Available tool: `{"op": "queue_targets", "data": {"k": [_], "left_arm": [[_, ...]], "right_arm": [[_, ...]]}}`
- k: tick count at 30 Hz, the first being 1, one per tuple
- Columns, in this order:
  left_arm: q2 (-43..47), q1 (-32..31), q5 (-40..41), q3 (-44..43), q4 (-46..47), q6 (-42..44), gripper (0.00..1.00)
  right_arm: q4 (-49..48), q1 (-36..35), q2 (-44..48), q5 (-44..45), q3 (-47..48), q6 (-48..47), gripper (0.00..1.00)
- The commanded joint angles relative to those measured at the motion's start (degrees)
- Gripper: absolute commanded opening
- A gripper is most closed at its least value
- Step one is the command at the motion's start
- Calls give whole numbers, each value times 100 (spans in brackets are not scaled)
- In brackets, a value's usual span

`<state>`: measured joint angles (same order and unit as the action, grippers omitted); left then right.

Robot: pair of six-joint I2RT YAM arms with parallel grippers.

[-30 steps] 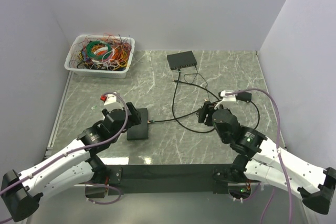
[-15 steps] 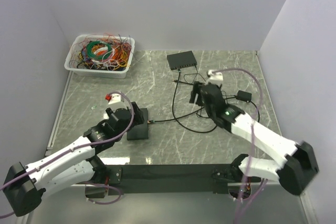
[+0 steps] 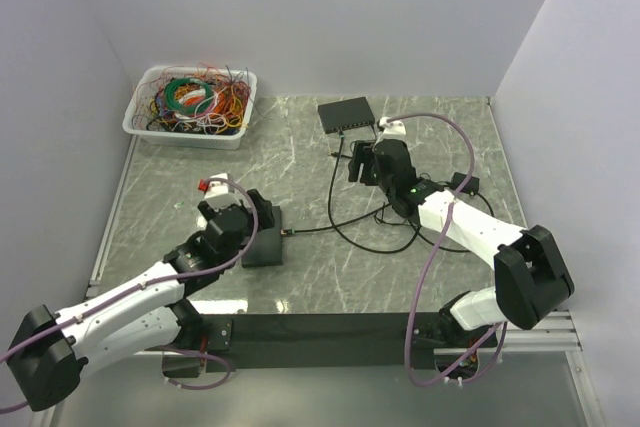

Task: Insert the plug into the switch port

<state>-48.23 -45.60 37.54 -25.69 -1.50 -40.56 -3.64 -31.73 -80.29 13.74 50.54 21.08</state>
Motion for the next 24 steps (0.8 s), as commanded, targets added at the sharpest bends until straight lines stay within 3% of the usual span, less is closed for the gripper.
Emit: {"op": "queue_targets", "data": {"k": [1, 24], "left_arm": [[33, -19, 614, 379, 939, 338, 99], [410, -19, 895, 811, 1459, 716, 98]], "right_arm": [[-471, 17, 101, -117, -9, -157, 74], [-691, 17, 163, -205, -159, -148, 74]]}}
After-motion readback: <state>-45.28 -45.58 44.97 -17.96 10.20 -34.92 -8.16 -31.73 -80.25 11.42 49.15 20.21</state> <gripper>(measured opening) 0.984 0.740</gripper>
